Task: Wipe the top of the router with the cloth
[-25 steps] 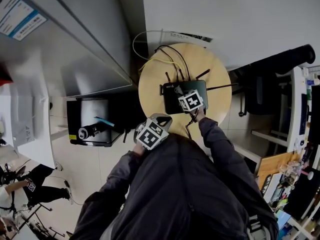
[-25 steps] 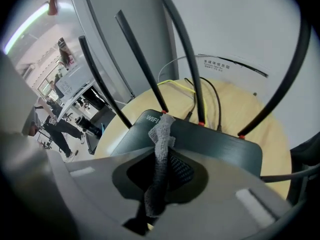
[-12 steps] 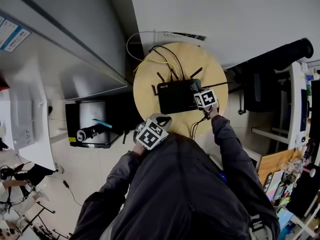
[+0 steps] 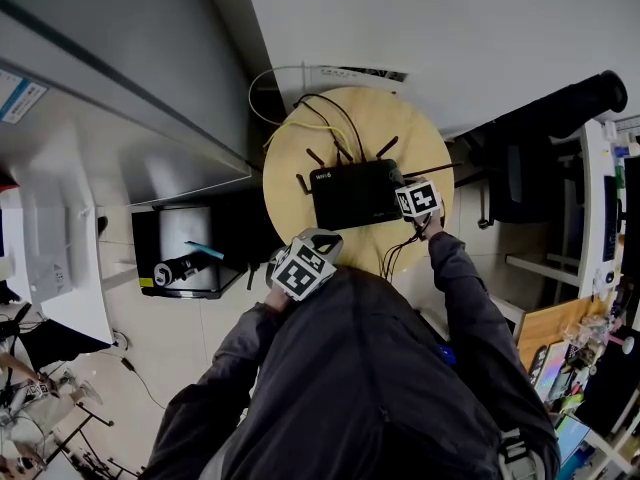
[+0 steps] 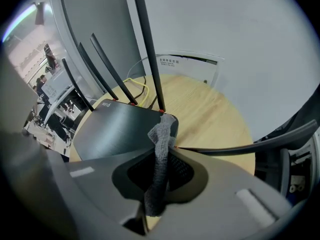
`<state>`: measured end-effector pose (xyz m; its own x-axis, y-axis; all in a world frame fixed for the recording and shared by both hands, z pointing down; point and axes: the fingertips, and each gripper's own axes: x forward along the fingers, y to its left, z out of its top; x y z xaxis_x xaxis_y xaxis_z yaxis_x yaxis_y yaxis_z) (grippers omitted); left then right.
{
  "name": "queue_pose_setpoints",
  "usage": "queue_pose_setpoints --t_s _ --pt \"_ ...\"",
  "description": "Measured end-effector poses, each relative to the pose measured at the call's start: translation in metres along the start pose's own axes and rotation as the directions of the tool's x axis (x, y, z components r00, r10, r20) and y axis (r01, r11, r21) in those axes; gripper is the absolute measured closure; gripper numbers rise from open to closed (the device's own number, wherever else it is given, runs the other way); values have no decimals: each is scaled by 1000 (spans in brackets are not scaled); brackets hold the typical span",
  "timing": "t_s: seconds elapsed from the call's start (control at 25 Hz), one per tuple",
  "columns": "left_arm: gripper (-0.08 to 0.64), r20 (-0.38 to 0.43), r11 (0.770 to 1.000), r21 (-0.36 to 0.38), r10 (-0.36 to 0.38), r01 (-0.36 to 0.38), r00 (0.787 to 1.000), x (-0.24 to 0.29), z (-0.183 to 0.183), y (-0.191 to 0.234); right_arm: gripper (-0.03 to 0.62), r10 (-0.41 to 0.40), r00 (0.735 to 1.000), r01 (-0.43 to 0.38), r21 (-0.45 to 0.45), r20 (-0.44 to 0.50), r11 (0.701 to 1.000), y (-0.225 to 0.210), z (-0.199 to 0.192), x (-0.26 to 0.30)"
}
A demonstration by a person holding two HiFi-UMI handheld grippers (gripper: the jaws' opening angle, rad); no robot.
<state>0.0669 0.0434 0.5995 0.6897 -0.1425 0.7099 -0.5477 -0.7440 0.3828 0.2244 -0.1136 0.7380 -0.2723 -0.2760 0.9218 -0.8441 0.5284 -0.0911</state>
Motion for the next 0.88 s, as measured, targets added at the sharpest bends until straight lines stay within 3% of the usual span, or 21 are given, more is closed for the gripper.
queue_pose_setpoints --t_s 0.2,0.36,0.68,0.88 --pt "560 1 1000 -2 -3 3 1000 -2 -1 2 561 -21 1000 21 8 -17 1000 2 1 0" --pt "560 7 1000 -3 -4 4 1000 -6 -3 5 561 -24 999 24 -10 22 1000 22 16 -3" --pt "560 20 1000 -5 -7 7 1000 -17 -10 12 561 118 992 -113 -115 38 987 129 55 12" --pt "560 28 1000 -17 0 0 1000 -26 -17 18 561 202 979 -195 -197 15 961 196 63 28"
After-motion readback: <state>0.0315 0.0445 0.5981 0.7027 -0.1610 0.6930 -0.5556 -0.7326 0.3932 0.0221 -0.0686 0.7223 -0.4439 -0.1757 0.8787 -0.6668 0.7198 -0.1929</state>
